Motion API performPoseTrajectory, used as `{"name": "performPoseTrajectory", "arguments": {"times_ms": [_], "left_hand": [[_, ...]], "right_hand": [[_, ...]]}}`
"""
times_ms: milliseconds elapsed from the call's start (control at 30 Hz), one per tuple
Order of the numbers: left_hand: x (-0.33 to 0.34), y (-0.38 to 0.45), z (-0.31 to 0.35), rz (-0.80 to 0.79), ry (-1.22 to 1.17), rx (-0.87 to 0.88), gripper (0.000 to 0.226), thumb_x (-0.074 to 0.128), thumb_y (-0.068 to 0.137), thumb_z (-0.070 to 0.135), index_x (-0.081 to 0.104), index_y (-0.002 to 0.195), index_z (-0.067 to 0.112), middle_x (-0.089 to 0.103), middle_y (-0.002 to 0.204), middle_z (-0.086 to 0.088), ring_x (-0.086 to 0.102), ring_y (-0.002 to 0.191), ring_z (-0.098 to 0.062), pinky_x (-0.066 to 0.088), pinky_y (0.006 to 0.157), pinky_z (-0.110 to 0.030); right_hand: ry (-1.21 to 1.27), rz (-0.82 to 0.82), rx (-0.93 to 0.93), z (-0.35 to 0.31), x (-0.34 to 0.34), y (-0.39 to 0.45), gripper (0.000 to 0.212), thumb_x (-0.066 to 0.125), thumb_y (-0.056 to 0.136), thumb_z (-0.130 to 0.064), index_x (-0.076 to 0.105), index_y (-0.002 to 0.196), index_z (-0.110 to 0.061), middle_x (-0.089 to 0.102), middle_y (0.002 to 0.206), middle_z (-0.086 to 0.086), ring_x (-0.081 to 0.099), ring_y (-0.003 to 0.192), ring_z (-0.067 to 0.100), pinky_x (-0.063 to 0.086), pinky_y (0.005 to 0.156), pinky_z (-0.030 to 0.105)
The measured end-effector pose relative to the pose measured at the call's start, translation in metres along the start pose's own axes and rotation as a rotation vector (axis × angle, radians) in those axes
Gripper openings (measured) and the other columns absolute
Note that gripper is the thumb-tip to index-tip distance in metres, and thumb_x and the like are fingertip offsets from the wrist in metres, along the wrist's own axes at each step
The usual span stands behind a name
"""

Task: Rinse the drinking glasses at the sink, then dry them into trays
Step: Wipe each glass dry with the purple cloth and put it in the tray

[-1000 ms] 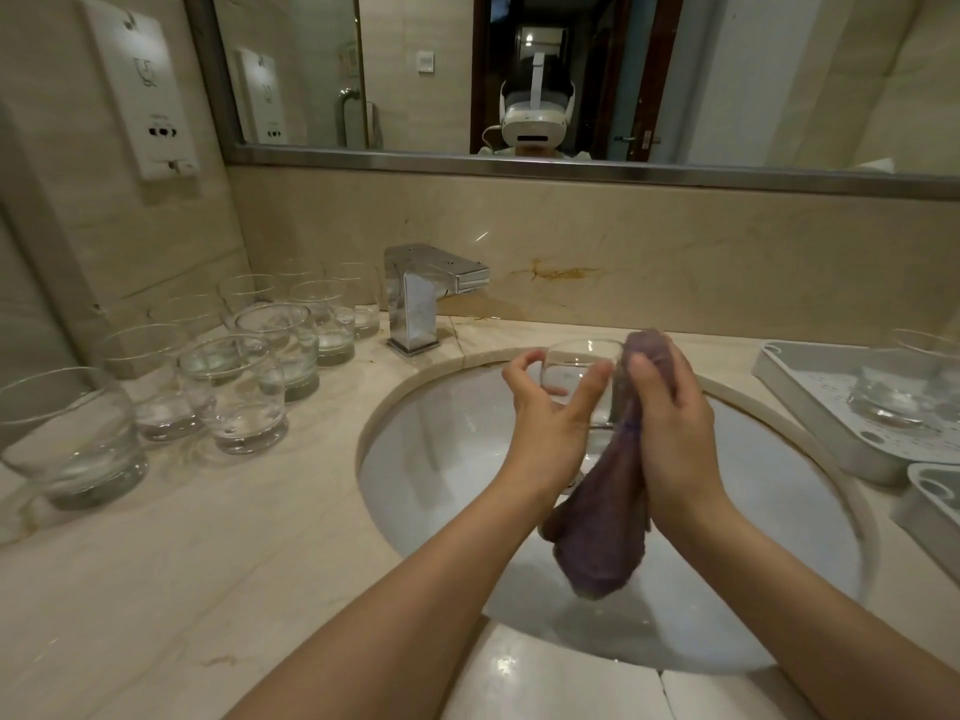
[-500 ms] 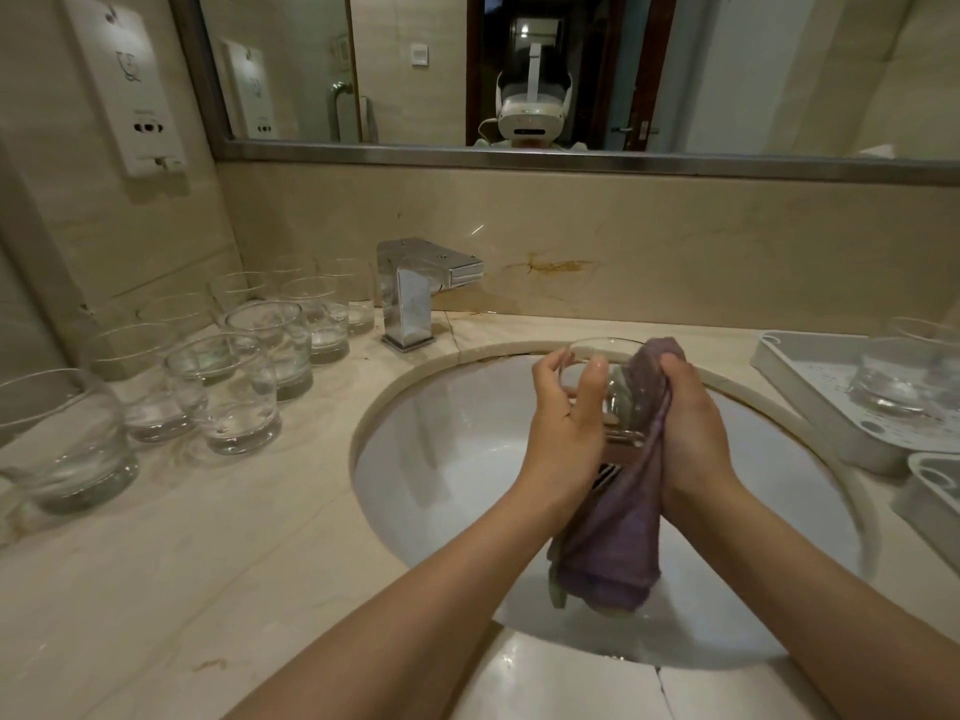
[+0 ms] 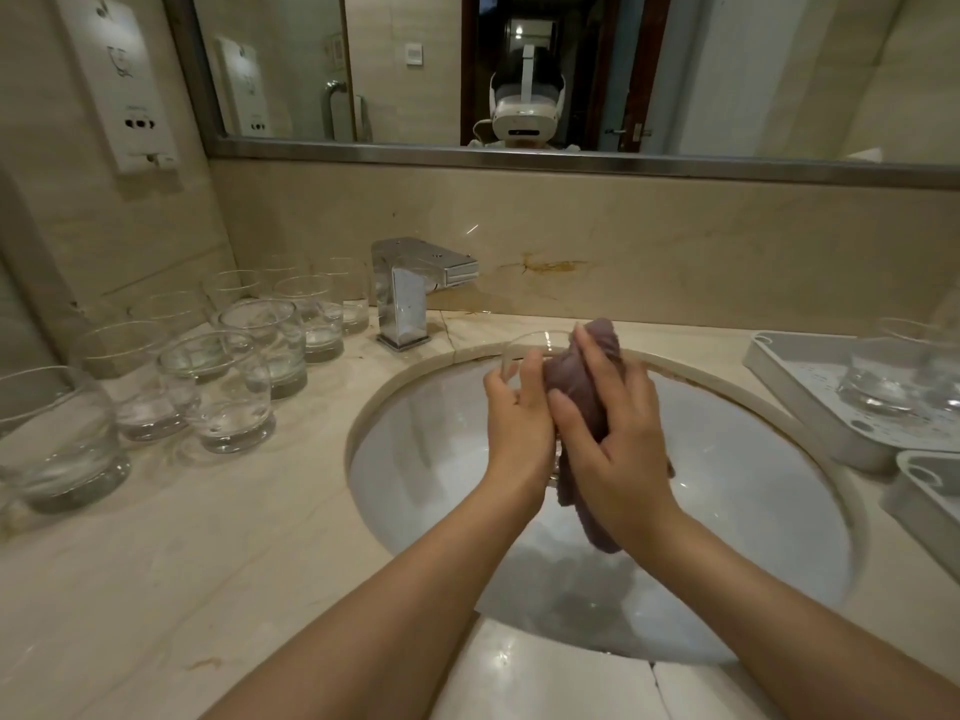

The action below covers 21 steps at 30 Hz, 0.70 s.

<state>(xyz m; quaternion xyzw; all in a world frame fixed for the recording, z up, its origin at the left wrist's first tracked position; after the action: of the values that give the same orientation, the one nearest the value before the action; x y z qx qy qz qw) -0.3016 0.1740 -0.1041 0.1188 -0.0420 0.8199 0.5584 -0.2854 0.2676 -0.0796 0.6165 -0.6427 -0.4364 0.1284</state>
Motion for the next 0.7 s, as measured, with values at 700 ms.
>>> {"name": "performPoseTrajectory", "arguments": {"times_ms": [700], "left_hand": [[0.006,-0.008,0.010,-0.130,0.069,-0.008,0.039,0.049,0.096,0.042,0.028,0.125,0.027,0.054,0.115,-0.005,0.059,0.101,-0.016,0.051,0.088,-0.033]], "right_hand": [[0.231,0.035,0.317,0.018,-0.017,0.013,0.044,0.046,0.099,-0.035,0.041,0.141,-0.023,0.051,0.131,0.000,0.046,0.117,0.007,0.034,0.094,0.012]]}}
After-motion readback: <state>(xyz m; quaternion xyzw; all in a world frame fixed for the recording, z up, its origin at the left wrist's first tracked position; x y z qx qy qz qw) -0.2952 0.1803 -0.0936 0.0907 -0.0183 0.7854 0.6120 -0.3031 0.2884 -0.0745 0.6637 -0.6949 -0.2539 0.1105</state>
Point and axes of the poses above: each hand's wrist, its own y-axis towards the middle knuckle, its own x-axis out of the palm, z = x × y, the point moved 6 cm from there along y, towards the middle knuckle
